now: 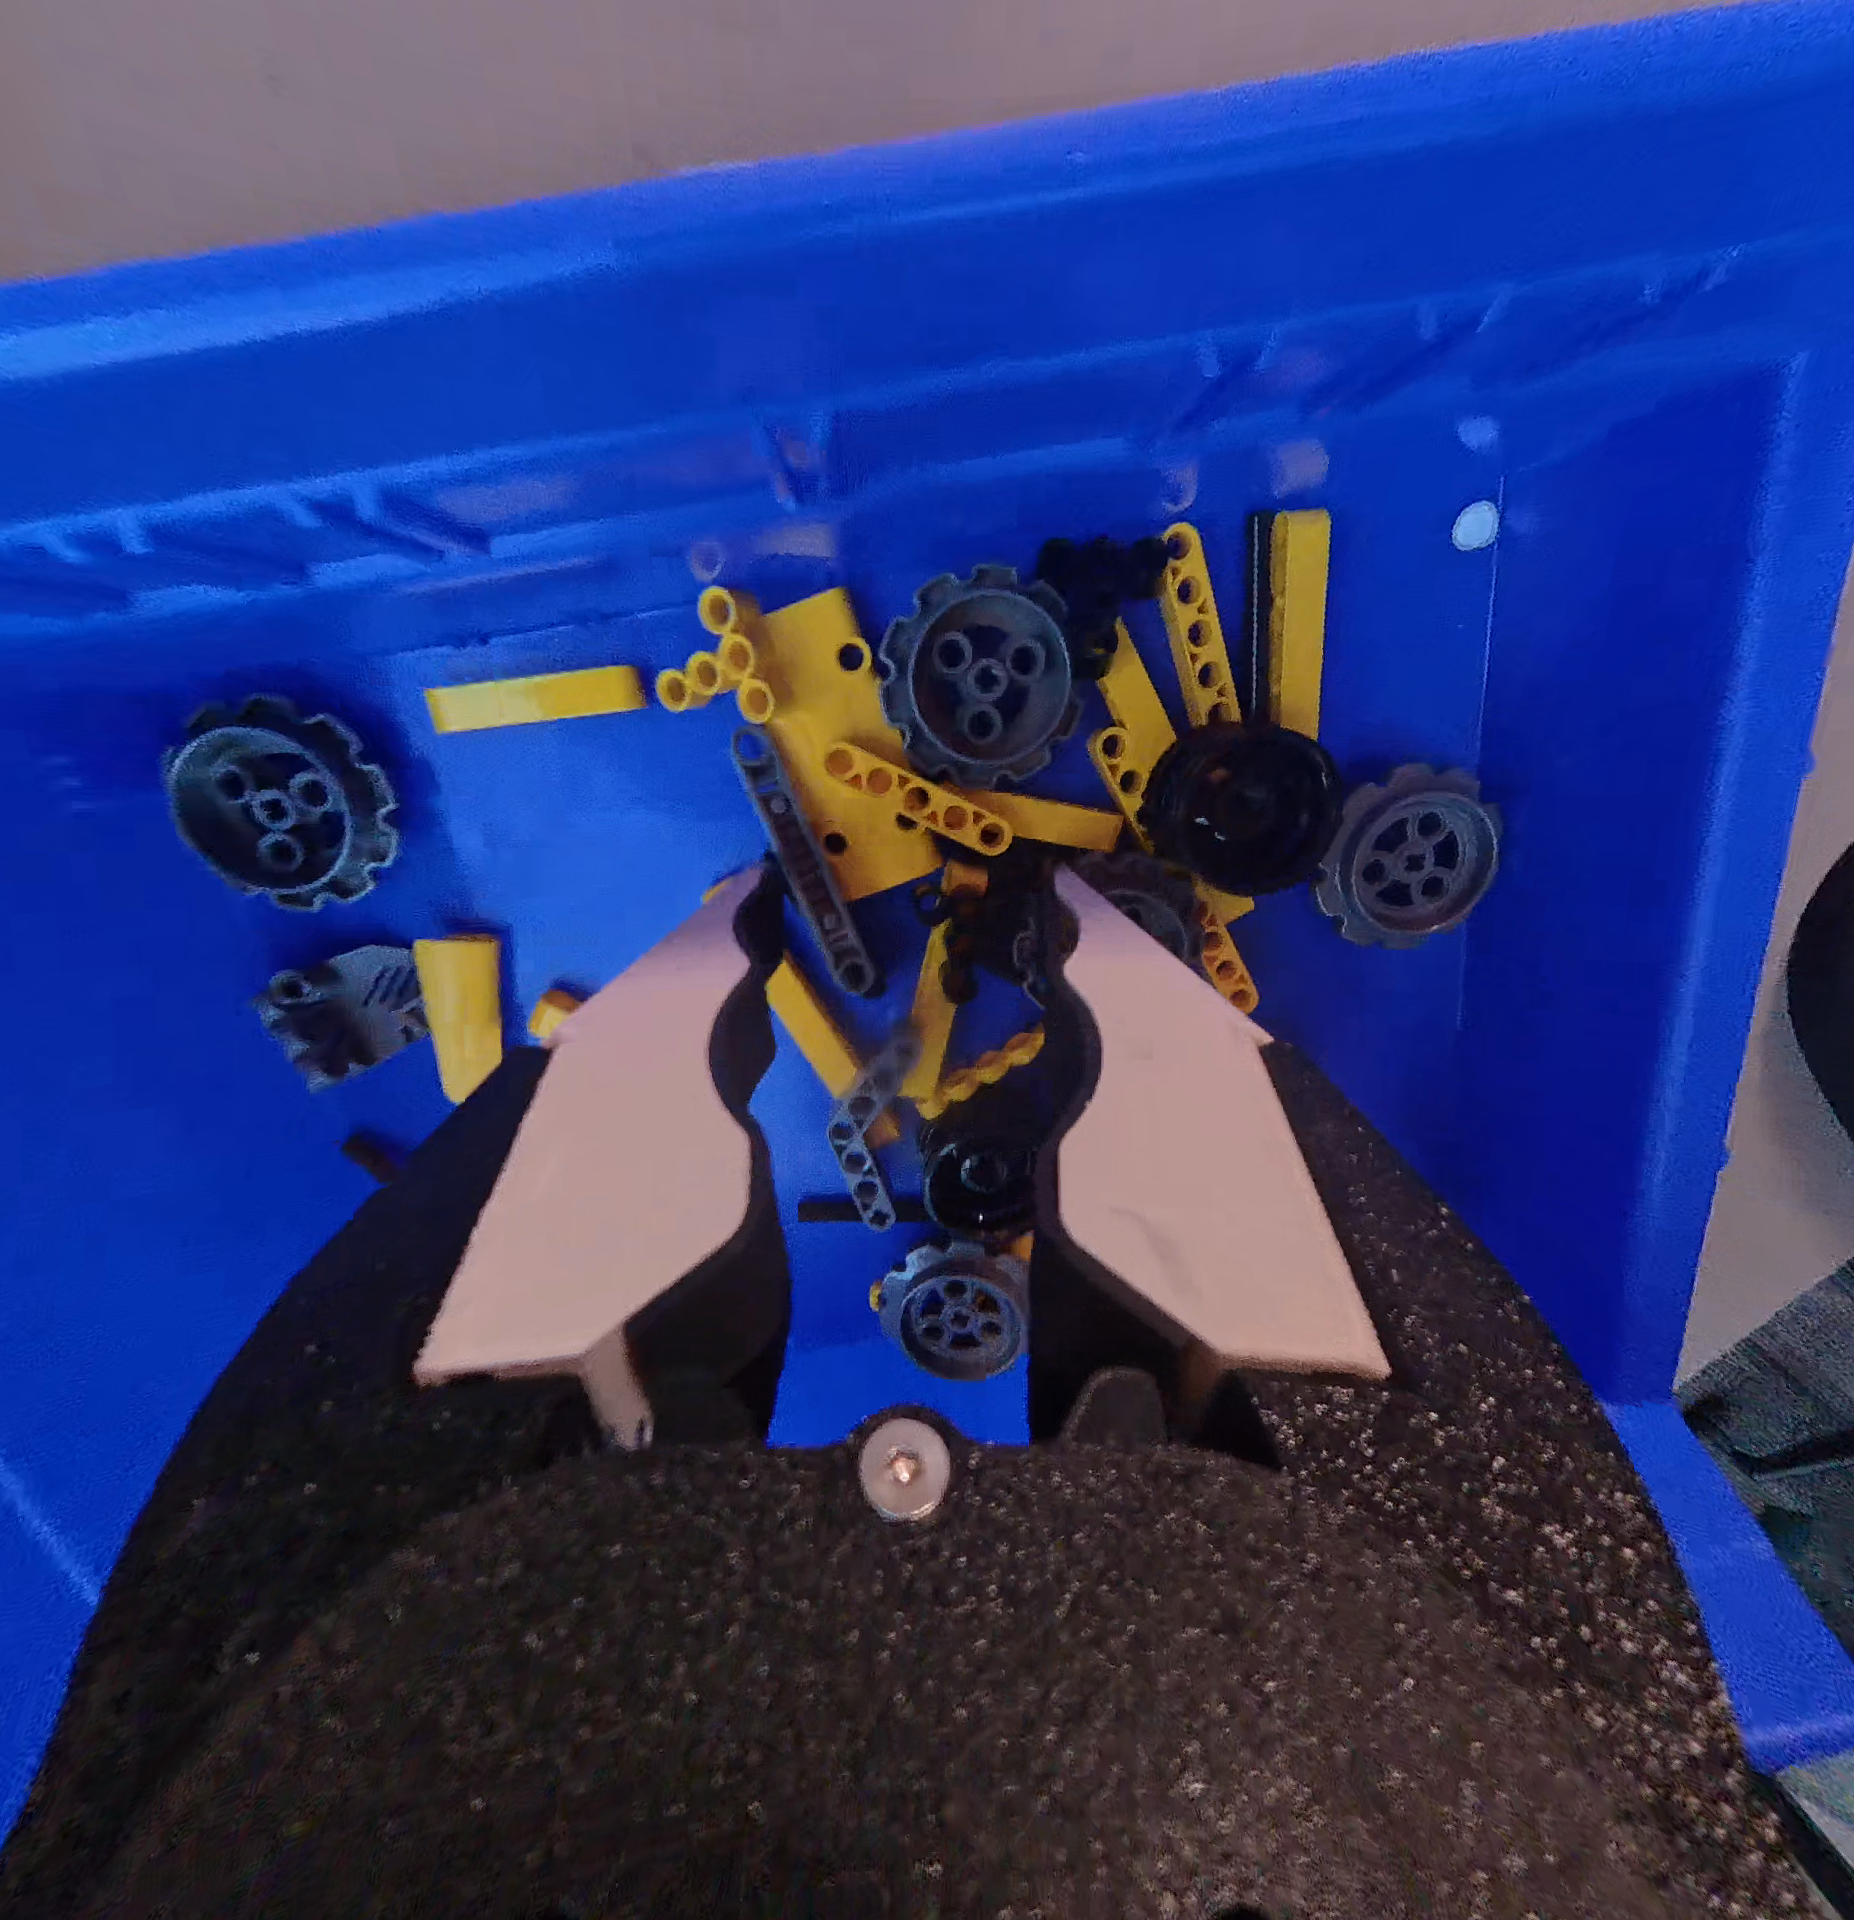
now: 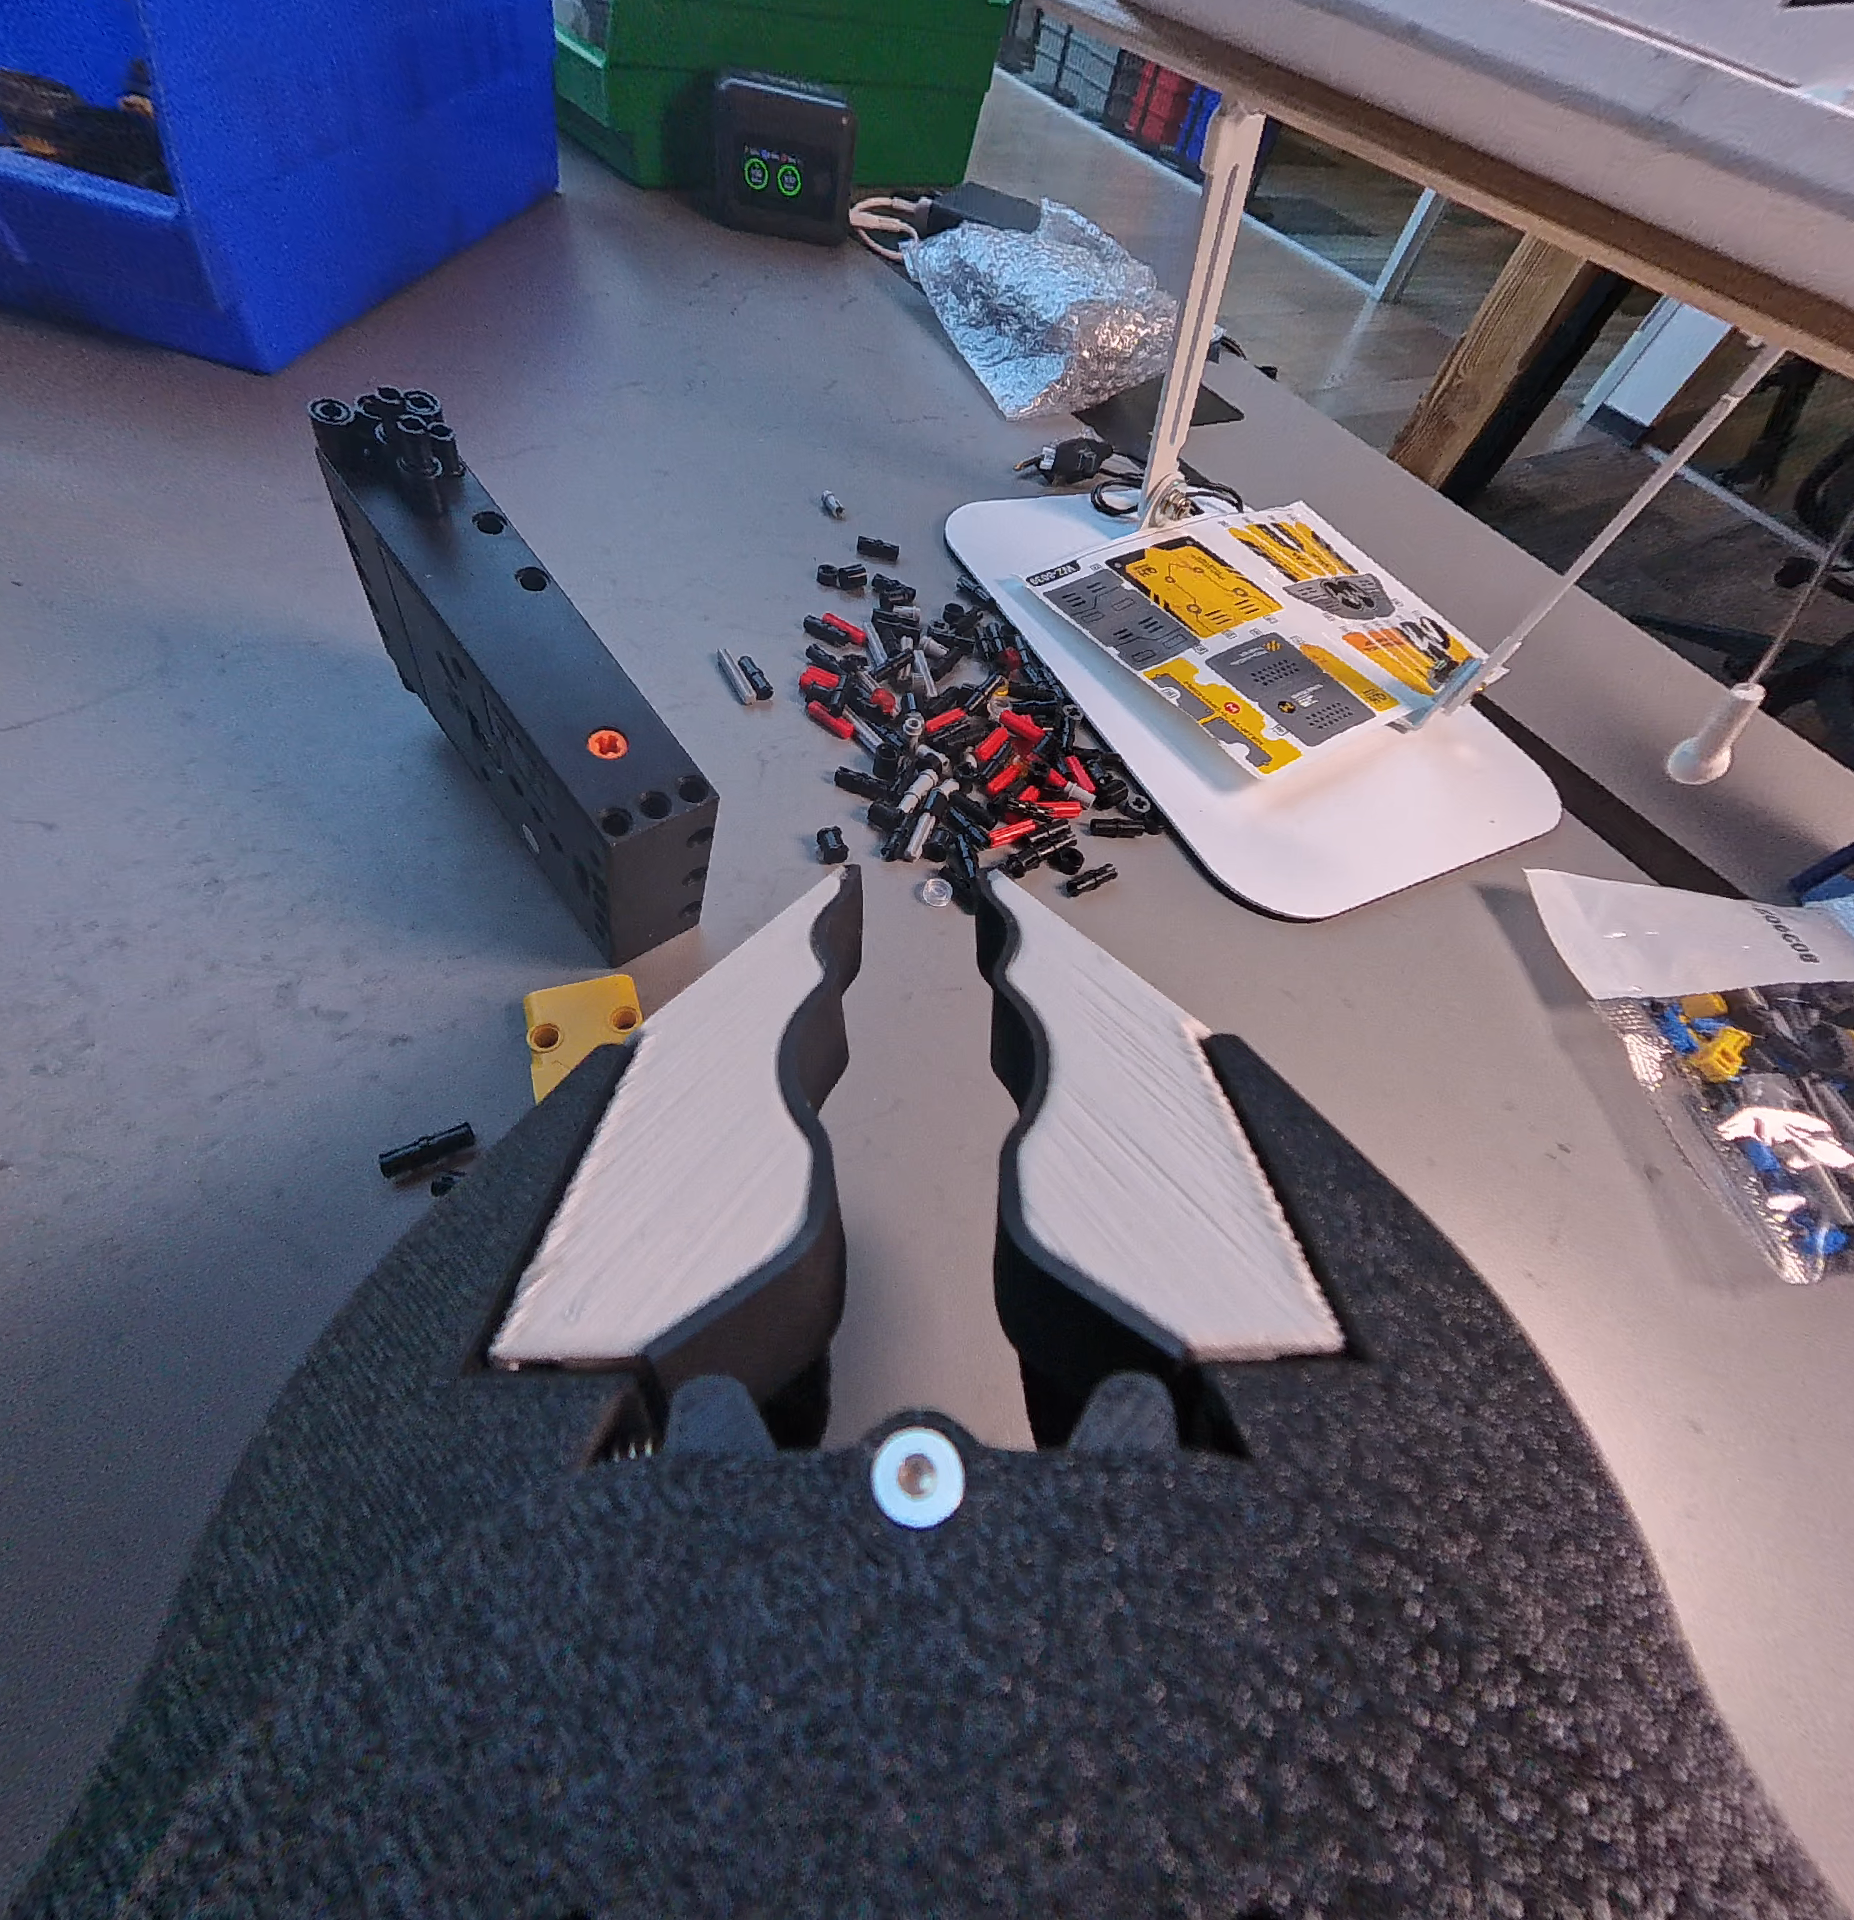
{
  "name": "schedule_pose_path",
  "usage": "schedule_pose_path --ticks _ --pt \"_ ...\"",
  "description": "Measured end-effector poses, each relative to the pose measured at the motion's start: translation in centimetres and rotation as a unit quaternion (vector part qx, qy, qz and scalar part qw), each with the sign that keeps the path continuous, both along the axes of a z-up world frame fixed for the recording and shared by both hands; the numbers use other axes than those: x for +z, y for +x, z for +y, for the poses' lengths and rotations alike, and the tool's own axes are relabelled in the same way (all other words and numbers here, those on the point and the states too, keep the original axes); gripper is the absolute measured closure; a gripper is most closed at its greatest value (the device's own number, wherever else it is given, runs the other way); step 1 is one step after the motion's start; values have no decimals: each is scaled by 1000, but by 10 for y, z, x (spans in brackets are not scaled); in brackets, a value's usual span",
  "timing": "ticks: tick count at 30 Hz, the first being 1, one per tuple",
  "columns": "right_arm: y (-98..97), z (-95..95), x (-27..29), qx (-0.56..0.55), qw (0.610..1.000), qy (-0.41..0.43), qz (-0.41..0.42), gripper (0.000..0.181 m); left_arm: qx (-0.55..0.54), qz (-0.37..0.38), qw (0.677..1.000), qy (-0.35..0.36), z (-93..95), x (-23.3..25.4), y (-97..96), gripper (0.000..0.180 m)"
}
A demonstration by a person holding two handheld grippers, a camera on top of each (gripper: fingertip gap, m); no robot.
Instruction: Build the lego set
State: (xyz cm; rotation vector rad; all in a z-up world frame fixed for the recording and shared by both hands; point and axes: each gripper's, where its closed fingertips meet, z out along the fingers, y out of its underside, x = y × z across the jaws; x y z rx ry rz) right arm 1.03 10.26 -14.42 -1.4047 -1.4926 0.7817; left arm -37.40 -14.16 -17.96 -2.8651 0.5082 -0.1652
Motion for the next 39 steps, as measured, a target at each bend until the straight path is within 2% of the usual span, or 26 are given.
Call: schedule_pose_path --ticks 2,4,6,7,8,13,18,22,24,26,27,34,36,39 --pt "0 0 0 -1 1000 0 -1 161 -1 10 1000 -9 3 -12 1 131" --pt "0 0 -1 -1 1000 0 -2 161 2 24 1000 -8 6 -15 -5 151" --pt "0 1 -1 -2 1000 -1 -2 161 -4 48 999 -18 5 -14 -16 162" --pt "0 1 -1 -3 1000 -2 -2 161 -9 74 997 -22 3 -14 -27 179" --pt "0 1 0 -3 1000 -3 -1 161 -8 97 995 -27 1 -14 -37 180" --pt "0 3 0 -5 1000 -13 0 161 43 150 988 8 2 2 -72 163" --pt "-1 5 0 -5 1000 -23 1 161 2 90 995 33 0 15 -40 158" --pt "-1 5 0 -5 1000 -25 2 161 -45 52 998 6 -10 2 -9 148" --pt "-1 5 0 -5 1000 -25 1 161 -56 64 996 -15 -14 -9 -8 148" --pt "-1 5 0 -5 1000 -24 0 161 -59 98 993 -38 -18 -18 -20 164" --pt "-1 5 0 -5 1000 -23 0 161 -58 117 990 -46 -19 -19 -27 164" --pt "-1 5 0 -6 1000 -24 2 162 24 174 984 23 -4 15 -66 153" --pt "-1 5 0 -5 1000 -25 1 162 20 153 987 33 -5 21 -56 151" --pt "-1 5 0 -4 1000 -25 1 161 -24 55 997 39 -8 19 -7 142"
